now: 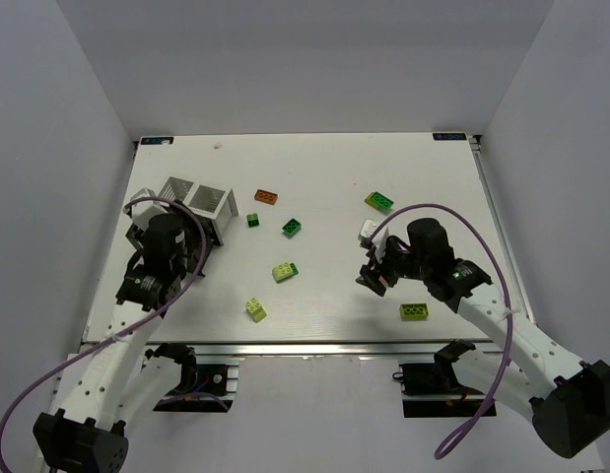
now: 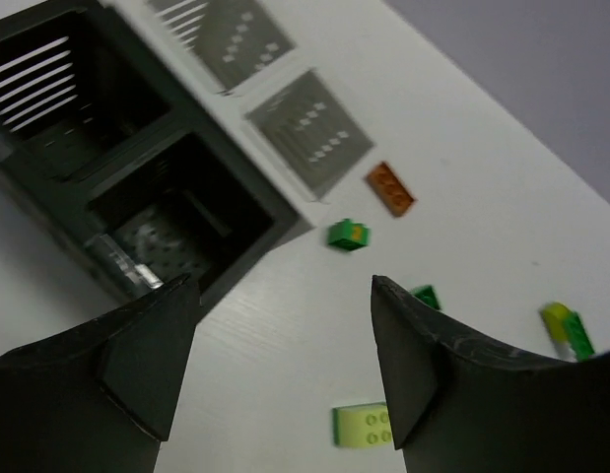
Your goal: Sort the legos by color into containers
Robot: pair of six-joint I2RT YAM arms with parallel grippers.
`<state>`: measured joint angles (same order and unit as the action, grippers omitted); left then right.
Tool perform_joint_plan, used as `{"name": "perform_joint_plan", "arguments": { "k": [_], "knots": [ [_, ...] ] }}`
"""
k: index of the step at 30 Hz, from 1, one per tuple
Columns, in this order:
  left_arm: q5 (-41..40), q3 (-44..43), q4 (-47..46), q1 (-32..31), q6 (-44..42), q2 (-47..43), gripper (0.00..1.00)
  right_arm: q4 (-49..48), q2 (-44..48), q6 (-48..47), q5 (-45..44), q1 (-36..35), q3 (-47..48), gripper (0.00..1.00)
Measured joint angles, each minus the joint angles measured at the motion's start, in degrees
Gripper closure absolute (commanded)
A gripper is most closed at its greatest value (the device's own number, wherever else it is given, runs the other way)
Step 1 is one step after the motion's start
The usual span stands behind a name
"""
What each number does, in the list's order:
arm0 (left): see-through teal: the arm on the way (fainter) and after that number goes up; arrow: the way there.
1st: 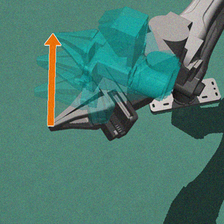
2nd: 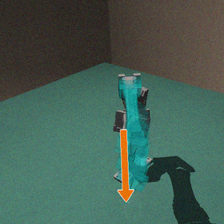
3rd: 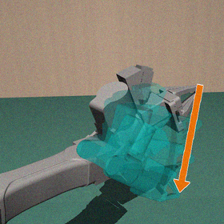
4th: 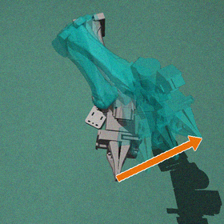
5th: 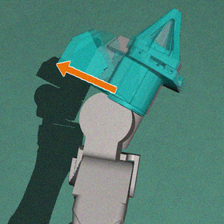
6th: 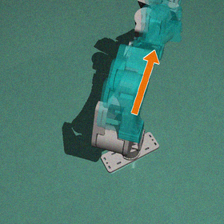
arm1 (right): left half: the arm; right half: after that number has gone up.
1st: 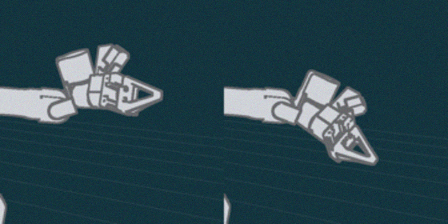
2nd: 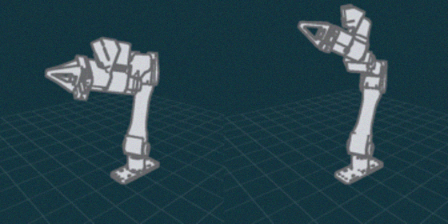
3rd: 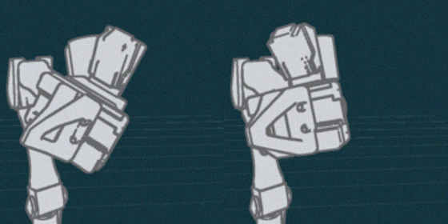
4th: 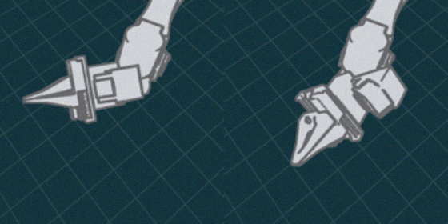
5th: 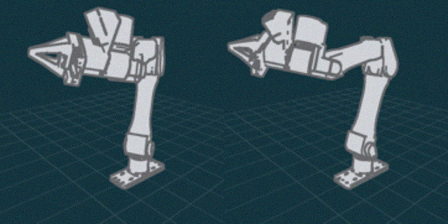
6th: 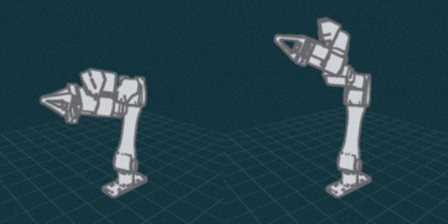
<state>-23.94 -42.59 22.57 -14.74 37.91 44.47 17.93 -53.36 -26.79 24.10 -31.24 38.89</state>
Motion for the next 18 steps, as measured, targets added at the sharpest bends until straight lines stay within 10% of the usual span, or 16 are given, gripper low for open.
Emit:
{"name": "perform_joint_plan", "arguments": {
  "k": [18],
  "knots": [
    [-21.0, -6.1, 21.7, 7.0, 9.2, 11.2, 0.19, 0.0, 0.1, 0.4, -2.9, -2.4, 0.0, 0.25]
  ]
}}
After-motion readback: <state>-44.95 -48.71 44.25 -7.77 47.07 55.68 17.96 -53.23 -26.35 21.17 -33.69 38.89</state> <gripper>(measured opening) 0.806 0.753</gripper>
